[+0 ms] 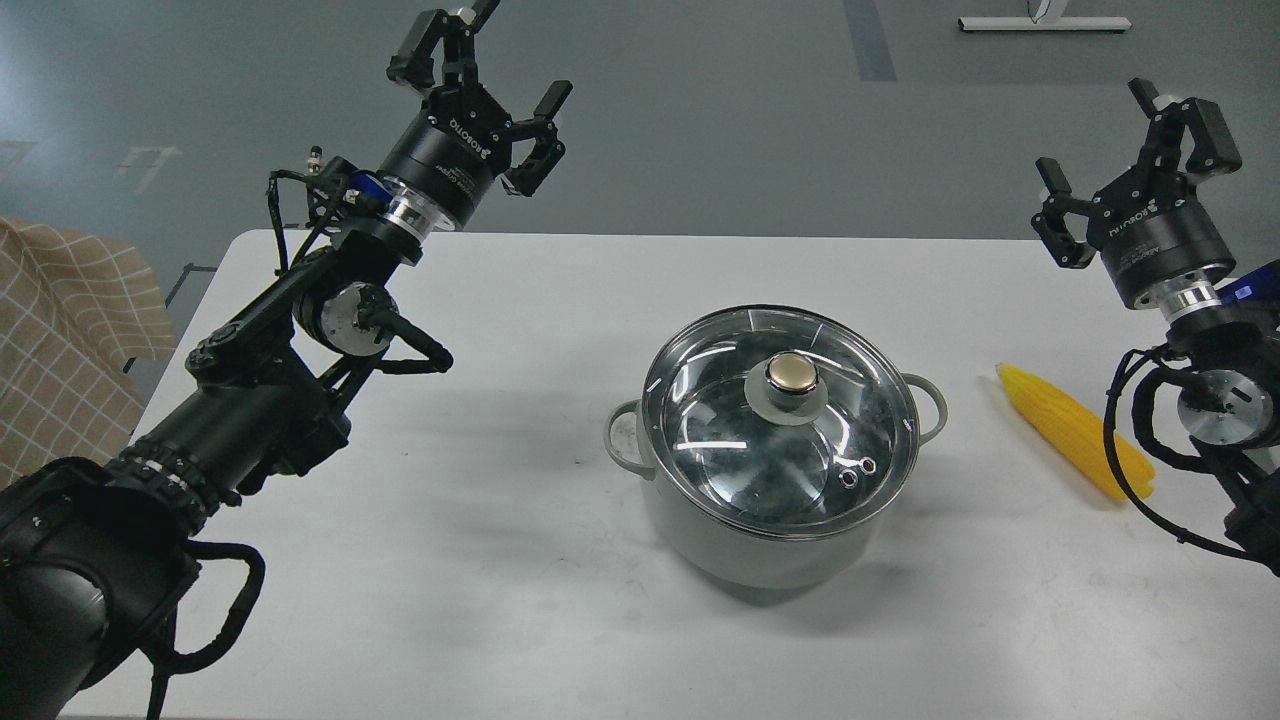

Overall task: Open pot and put corn in
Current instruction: 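Reach the left gripper over the pot and grasp the lid's brass knob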

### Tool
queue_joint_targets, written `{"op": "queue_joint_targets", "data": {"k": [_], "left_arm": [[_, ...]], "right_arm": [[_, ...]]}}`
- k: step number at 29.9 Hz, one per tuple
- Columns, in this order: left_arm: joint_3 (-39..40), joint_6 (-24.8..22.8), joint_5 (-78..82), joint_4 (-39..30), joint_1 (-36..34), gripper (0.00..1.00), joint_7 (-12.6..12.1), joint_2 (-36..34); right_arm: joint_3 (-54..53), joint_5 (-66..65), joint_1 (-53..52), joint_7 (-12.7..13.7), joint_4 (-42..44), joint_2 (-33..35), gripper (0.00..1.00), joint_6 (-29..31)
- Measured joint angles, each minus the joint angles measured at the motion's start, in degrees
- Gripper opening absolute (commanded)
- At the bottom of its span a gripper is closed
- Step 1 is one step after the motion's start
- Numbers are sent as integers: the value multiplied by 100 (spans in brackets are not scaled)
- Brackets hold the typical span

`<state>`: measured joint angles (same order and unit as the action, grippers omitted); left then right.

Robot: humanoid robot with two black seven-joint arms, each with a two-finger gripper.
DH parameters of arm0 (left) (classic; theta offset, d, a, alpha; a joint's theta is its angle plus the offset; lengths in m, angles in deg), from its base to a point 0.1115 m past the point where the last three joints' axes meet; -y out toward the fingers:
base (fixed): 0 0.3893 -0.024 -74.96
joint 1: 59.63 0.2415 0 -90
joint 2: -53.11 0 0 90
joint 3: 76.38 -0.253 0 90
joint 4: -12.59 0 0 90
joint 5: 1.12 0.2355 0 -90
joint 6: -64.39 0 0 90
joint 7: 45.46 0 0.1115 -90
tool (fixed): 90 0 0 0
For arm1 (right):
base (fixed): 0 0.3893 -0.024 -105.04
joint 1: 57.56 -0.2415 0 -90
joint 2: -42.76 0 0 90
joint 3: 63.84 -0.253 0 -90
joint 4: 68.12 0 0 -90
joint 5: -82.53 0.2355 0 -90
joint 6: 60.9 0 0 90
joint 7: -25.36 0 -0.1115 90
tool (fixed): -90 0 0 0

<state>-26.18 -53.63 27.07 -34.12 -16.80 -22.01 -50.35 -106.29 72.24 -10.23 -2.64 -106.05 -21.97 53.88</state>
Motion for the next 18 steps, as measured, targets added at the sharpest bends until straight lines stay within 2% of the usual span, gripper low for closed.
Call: {"op": "queue_joint_targets", "data": {"k": [5,9,13,18], "left_arm": [[12,14,1563,-1467,-37,98,-14,-447],[16,260,2978,-2591,-86,98,-36,-601],[10,406,4886,-3183,-183,98,-40,-569],[-99,505,7185,-3491,-278,97,12,-465]], "right_arm": [[0,-3,4,0,-6,37,100,0],[0,-7,53,0,-8,39,100,0],[-1,-7,72,0,-13,39,100,0],[-2,-7,75,0,-11,18,100,-4]]}}
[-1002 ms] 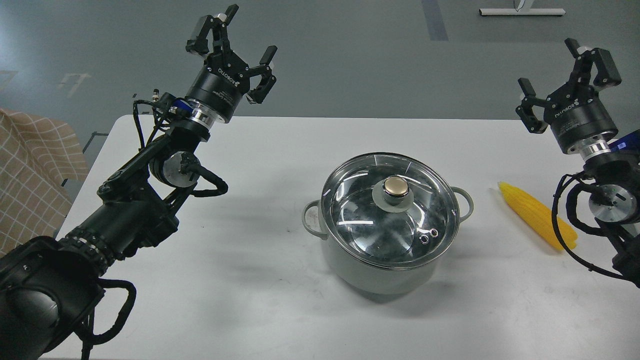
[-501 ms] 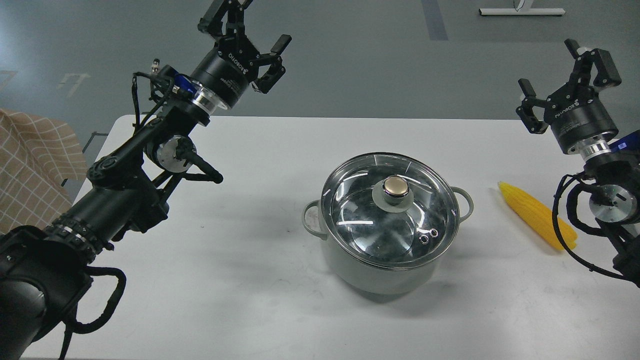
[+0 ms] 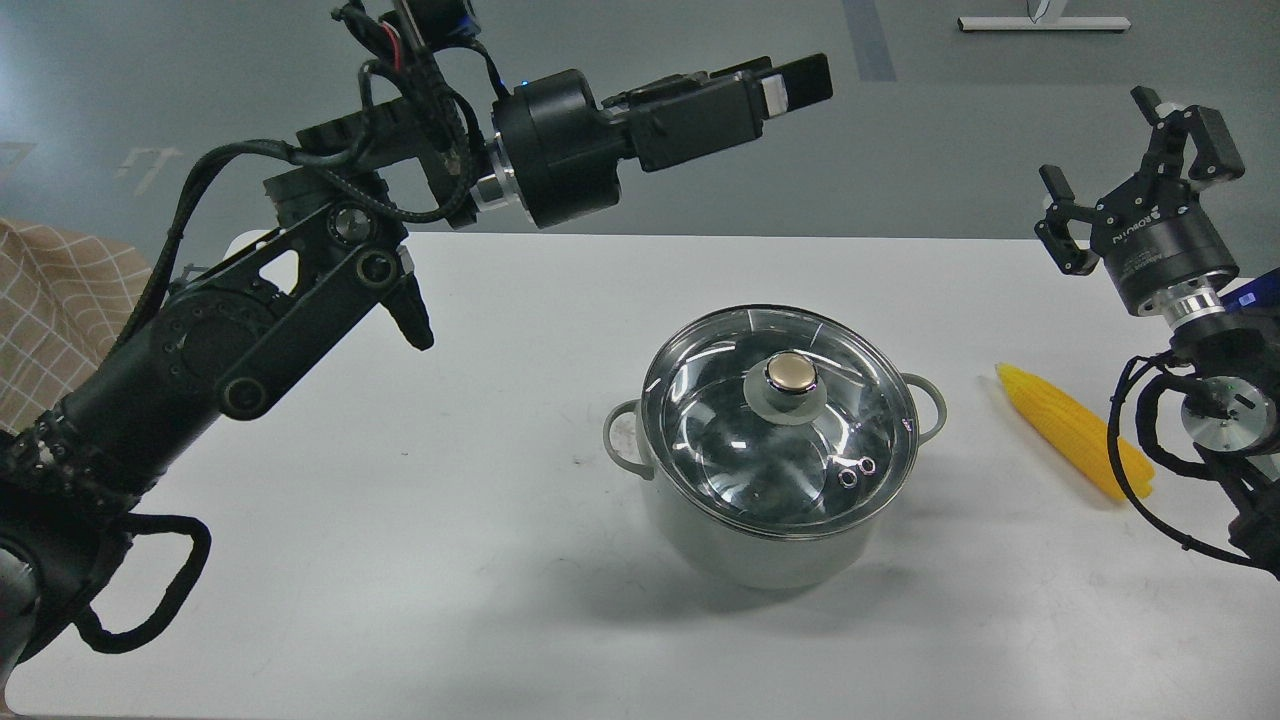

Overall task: Open pot and put corn in
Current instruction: 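Reach the left gripper over the pot and grasp the lid's brass knob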

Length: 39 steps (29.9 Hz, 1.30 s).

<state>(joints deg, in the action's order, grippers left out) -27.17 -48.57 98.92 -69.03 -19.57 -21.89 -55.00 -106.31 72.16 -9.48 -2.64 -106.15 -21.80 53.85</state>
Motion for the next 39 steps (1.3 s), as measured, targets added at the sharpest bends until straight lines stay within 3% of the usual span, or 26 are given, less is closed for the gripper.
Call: {"op": "queue_joint_targets", "data": {"k": [7,13,39], "left_arm": [[-1284,995,2061,43,-293,97,209,106],[-2026,1661,2488,513,-302,97,236,194],[-2305,1713,2497,1000,281,95,234,325]], "right_arm": [[0,0,0,0,5,-21,100,-3],[0,-8,15,0,1,-30,100,-3],[-6,-8,168,0,-29,-31,100,4]]}}
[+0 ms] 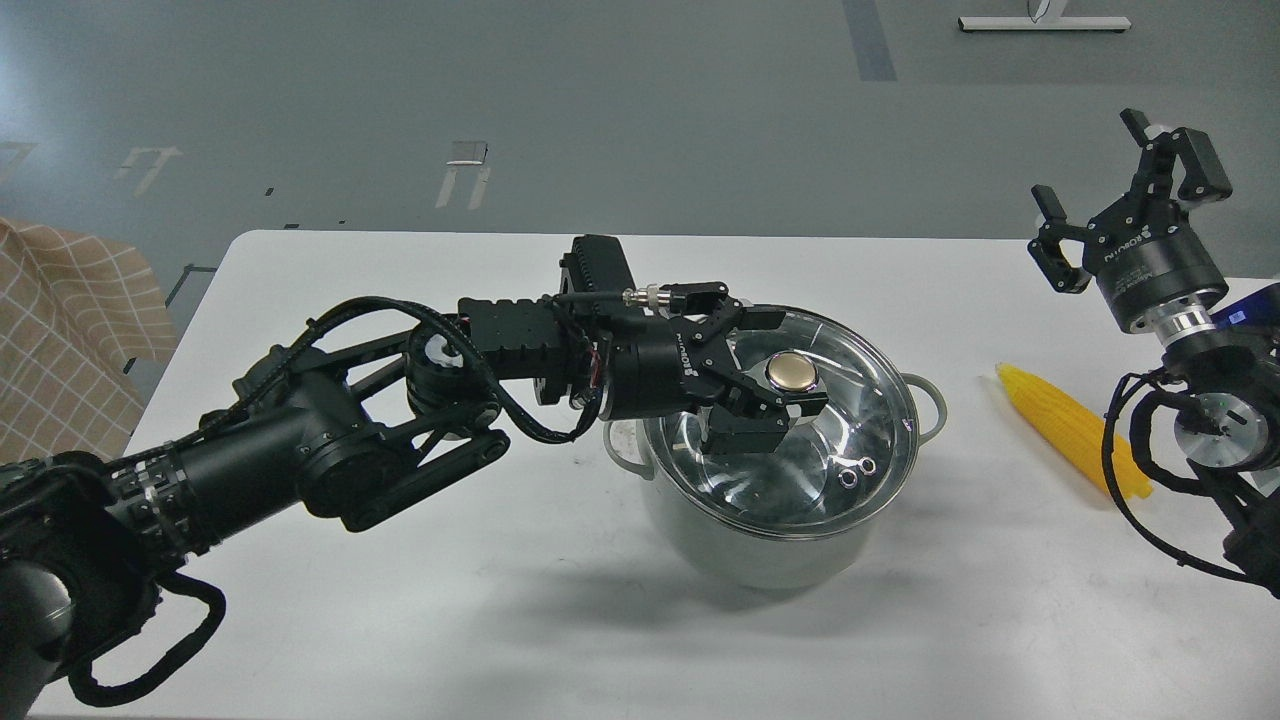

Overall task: Open pot and put corn in
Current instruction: 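Reach the left gripper over the pot and grasp the lid's brass knob, then lift the glass lid off the pot with the left gripper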

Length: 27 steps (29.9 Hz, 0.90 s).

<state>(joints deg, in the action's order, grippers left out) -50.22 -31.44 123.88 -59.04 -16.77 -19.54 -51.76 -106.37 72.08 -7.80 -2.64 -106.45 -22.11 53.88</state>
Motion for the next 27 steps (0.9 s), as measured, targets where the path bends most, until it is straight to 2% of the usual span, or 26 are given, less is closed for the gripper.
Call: {"op": "queue_joint_targets", "data": {"k": [4,8,16,21,22,24,26,27], "left_arm": [[-106,-16,0,13,0,94,3,20],[-127,-23,0,66,-1,85,1,76],[-130,-23,0,271,-5,76,-27,142],[-130,-23,-1,316,-6,55,-38,151],[-130,-23,-1,324,-6,47,-40,151],[-130,-23,-1,341,-6,35,-42,151],[-130,-23,-2,346,-6,17,-40,152],[-130,-23,-1,346,-6,15,-41,152]], "right_arm": [[2,0,9,0,0,0,100,0],[4,1,15,0,0,0,100,0],[0,1,68,0,-17,0,100,0],[-1,1,72,0,-18,-8,100,0],[-1,1,72,0,-20,-8,100,0],[-1,1,72,0,-25,-8,100,0],[-1,1,74,0,-26,-8,100,0],[-1,1,78,0,-27,-8,100,0]]}}
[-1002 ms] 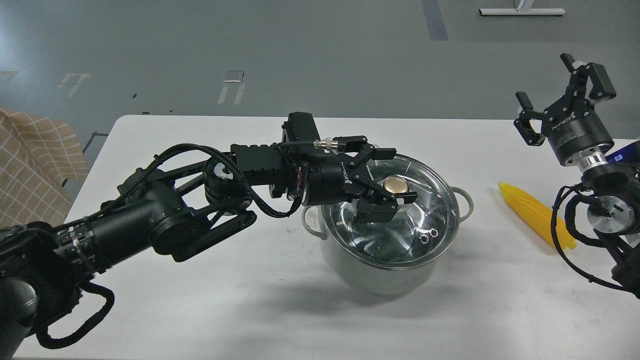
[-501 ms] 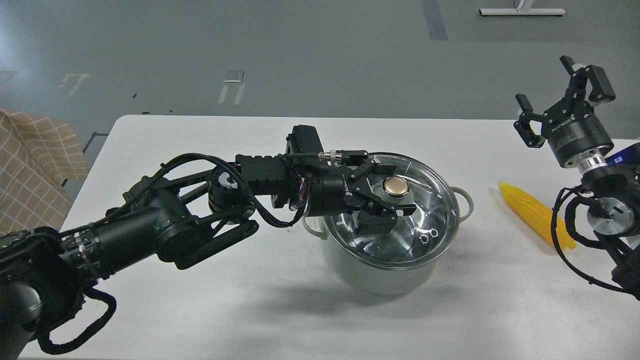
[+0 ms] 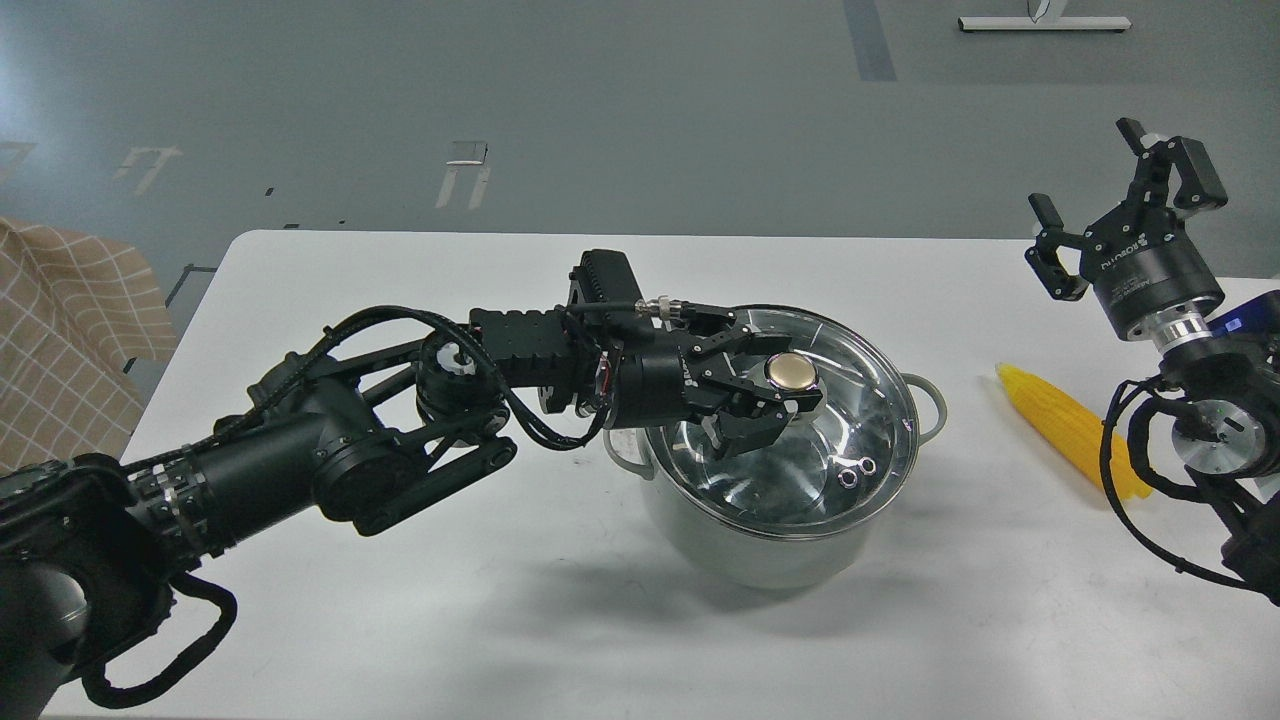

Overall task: Open pot and put corn in
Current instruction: 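Lift the glass lid off the pot with the left gripper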

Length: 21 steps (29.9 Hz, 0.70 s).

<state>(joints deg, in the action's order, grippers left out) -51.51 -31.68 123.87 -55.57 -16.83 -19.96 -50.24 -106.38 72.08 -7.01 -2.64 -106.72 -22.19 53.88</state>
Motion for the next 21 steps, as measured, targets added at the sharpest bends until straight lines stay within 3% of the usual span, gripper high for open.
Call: {"op": "queue_joint_targets", "data": {"k": [2,4,14,21], "left_arm": [[0,0,0,0,-9,5,-6,-1],[0,0,0,0,-26,2,-6,-1],[62,-111,0,-379,-381,2,9,-120],[164,-491,-1,-1266,-814,2,10,-1099]], "right_arm": [[0,0,12,0,0,2,100,0],[0,0,15,0,0,6,100,0],[-17,7,14,0,-6,64,100,-4],[-17,8,24,0,-14,99,100,-4]]}}
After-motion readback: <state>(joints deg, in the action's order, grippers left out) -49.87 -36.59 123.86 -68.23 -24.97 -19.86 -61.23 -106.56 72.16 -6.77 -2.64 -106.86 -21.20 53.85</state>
